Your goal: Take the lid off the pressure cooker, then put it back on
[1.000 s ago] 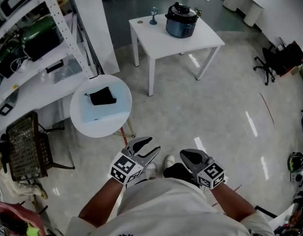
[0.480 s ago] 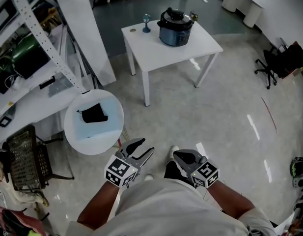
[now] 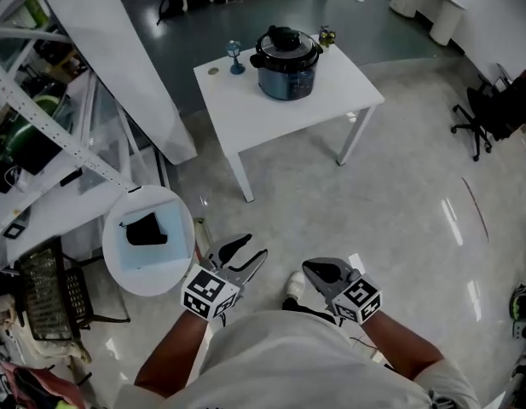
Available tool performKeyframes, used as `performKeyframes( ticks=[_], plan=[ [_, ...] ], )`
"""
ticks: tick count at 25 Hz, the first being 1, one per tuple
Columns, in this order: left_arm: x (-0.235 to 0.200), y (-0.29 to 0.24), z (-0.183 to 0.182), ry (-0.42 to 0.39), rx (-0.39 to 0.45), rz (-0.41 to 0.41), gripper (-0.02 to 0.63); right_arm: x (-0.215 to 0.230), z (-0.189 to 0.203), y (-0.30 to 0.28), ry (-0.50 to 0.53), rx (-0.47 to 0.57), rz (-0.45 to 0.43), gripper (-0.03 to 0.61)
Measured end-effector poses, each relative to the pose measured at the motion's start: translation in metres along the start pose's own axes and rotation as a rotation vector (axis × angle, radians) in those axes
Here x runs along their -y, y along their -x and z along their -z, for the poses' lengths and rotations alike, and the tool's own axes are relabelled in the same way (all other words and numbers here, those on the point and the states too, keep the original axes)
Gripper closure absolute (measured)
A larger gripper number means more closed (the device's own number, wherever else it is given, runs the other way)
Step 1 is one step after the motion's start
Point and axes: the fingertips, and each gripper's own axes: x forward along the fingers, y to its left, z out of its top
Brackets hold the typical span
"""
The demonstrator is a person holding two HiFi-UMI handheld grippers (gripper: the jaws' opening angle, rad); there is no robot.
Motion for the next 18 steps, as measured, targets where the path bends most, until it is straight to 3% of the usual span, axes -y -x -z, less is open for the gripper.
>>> performKeyframes(
  ticks=[8, 18],
  plan=[
    [-0.011, -0.084, -0.042, -0.026, -0.01, -0.016, 0.423, 0.09, -0.01, 0.027, -0.01, 0.03, 0.021, 0.563],
    [-0.059, -0.145, -0.099, -0.074, 0.027, -0.014, 0.425, 0.147, -0.016, 0.035, -0.061, 0.057, 0.08, 0.565]
  ],
)
